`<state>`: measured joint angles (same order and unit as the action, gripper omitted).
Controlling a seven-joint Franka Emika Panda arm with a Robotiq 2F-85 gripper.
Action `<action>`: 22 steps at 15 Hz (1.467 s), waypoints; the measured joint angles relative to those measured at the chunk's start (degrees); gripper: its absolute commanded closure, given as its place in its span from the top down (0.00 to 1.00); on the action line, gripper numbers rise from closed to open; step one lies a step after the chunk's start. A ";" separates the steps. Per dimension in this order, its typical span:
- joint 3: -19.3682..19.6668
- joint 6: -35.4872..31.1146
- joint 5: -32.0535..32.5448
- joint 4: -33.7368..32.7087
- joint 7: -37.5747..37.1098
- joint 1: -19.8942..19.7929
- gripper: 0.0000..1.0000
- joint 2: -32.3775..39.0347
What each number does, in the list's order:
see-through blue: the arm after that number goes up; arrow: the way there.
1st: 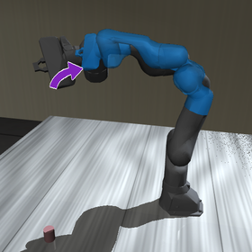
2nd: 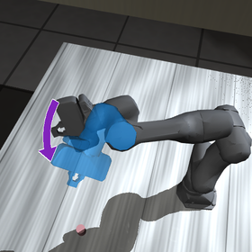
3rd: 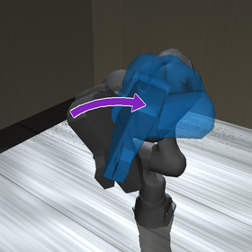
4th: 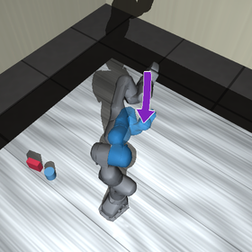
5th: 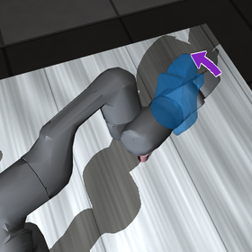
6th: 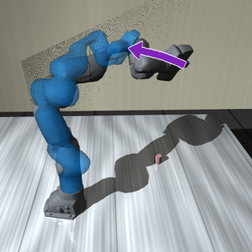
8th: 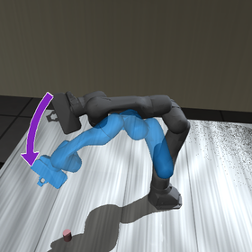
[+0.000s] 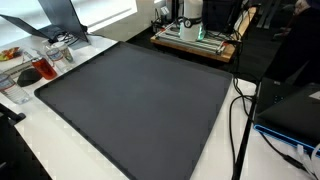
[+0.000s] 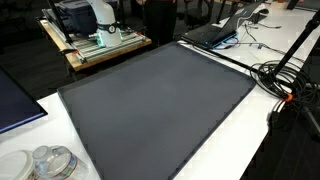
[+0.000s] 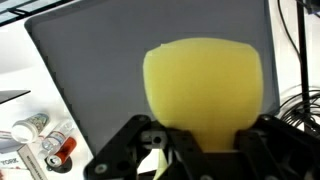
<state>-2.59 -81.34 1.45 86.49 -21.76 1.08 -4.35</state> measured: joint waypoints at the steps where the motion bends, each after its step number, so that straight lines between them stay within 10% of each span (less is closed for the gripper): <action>1: -0.25 1.65 0.15 -2.25 -0.15 0.05 0.08 0.26; 6: -0.97 8.07 0.59 -12.99 -1.05 0.49 0.13 2.88; 7: -1.00 8.96 0.65 -14.86 -1.12 0.63 0.39 3.62; 16: -1.48 13.37 2.45 -24.76 -1.15 1.71 0.96 9.44; 22: -1.47 15.22 2.81 -26.77 -1.15 1.77 1.00 12.04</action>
<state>-4.06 -66.12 4.27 59.71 -22.91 2.85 7.69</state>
